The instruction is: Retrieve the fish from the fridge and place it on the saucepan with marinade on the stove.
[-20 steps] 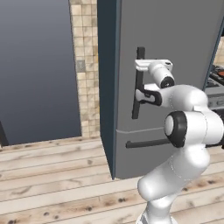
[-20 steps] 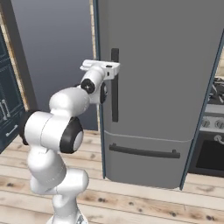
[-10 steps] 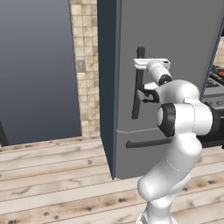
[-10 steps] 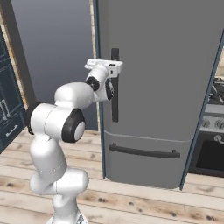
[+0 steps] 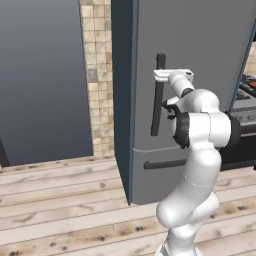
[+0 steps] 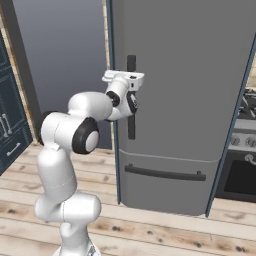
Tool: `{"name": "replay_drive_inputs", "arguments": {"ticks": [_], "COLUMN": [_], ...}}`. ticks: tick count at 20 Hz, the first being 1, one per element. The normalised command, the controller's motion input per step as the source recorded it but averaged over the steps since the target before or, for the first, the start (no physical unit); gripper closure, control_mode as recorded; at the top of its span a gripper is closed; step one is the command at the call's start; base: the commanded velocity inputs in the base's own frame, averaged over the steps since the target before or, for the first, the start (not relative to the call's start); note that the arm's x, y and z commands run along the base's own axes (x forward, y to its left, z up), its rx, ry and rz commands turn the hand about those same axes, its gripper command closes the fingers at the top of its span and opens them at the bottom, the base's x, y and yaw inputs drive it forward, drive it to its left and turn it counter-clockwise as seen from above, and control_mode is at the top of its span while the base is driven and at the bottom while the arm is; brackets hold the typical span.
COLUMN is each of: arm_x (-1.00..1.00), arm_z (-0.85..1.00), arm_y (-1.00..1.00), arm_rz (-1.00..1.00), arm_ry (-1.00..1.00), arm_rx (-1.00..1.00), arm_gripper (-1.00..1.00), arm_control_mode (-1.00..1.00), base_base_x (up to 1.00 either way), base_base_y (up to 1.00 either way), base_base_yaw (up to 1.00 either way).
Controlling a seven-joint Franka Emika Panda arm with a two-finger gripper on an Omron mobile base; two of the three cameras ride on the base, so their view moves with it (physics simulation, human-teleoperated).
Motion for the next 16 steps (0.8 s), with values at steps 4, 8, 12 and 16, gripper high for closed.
{"name": "replay_drive_inputs", "arguments": {"ticks": [4,8,12,16], "arm_x": [0.26,0.24,0.18,0.15], "arm_z": [-0.01,0.0,0.0,0.0], "arm_y": [0.0,0.0,0.05,0.05], "arm_rz": [0.0,0.0,0.0,0.0], "arm_ry": [0.0,0.0,0.0,0.0], "arm_rx": [0.0,0.0,0.0,0.0], "arm_gripper": [-1.0,-1.0,-1.0,-1.0], "arm_control_mode": [-1.0,-1.0,-1.0,-1.0], "base_base_x": [0.0,0.0,0.0,0.0], "base_base_y": [0.0,0.0,0.0,0.0], "base_base_yaw": [0.0,0.0,0.0,0.0]}}
